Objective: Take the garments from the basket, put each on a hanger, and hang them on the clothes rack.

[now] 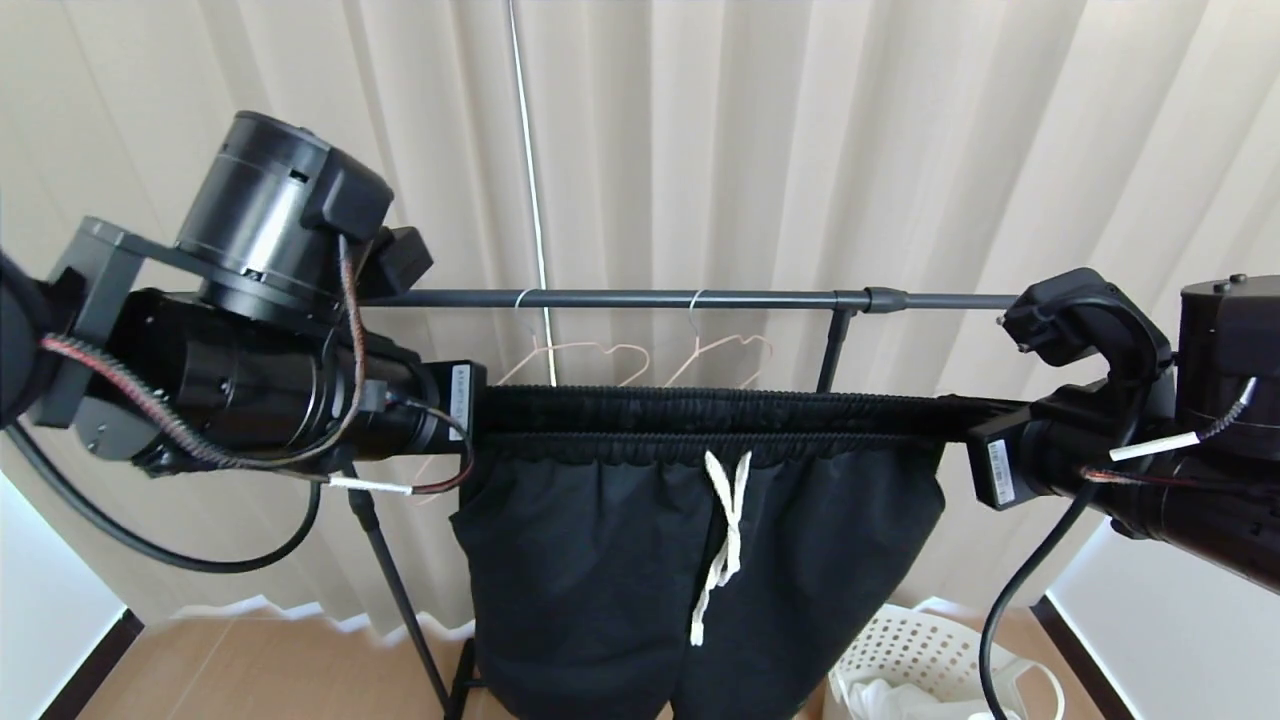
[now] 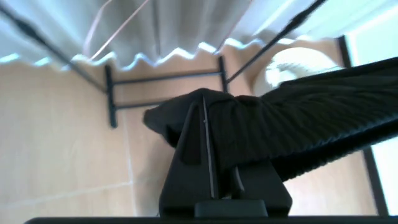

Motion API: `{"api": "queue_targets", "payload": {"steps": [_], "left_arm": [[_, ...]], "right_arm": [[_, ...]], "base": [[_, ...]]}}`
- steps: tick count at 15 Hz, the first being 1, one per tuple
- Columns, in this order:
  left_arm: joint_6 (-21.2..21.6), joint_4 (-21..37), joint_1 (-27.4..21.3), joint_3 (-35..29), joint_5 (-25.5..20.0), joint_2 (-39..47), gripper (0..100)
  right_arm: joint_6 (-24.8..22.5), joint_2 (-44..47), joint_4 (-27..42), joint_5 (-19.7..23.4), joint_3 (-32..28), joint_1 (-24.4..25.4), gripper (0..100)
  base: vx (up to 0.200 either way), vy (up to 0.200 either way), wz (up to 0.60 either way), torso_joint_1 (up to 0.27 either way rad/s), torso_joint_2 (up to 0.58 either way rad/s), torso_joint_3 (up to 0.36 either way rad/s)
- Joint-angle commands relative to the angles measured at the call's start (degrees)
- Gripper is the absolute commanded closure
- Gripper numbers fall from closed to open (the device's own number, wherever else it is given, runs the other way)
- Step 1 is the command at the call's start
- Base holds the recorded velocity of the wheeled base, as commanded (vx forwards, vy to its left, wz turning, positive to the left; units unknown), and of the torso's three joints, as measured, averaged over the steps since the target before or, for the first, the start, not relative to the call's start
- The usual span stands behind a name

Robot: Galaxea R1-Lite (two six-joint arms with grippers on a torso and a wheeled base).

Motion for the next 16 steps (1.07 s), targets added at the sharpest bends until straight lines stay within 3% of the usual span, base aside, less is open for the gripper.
{"api": "queue_targets", "payload": {"steps": [1, 4, 7, 10, 12, 16], "left_arm": [[1.58, -0.24, 1.81, -8.74, -3.78, 8.81, 100], [3.25, -0.24, 3.48, -17.62, -4.05, 14.44, 100], [3.07, -0.24, 3.92, -23.24, -5.37, 16.11, 100], [2.98, -1.2, 3.66, -25.35, -10.99, 16.11, 100], [2.81, -4.72, 3.75, -26.06, -12.13, 18.48, 100], [2.89, -10.17, 2.51, -27.73, -12.05, 21.73, 100]], "right_arm": [[-0.53, -1.19, 0.21, 0.32, 1.62, 3.11, 100], [-0.79, -2.25, 0.64, 0.76, 3.03, 9.09, 100], [-0.88, -5.85, 5.92, 3.66, 3.47, 16.12, 100], [-0.17, -7.34, 6.8, 7.79, 3.47, 21.57, 100], [2.81, -7.17, 6.36, 8.23, 3.2, 25.35, 100], [5.89, -7.08, 4.95, 14.56, 2.85, 29.39, 100]], "base": [[0.0, 0.0, 0.0, 0.0, 0.0, 0.0], [0.0, 0.0, 0.0, 0.0, 0.0, 0.0], [0.0, 0.0, 0.0, 0.0, 0.0, 0.0], [0.0, 0.0, 0.0, 0.0, 0.0, 0.0], [0.0, 0.0, 0.0, 0.0, 0.0, 0.0], [0.0, 0.0, 0.0, 0.0, 0.0, 0.0]]}}
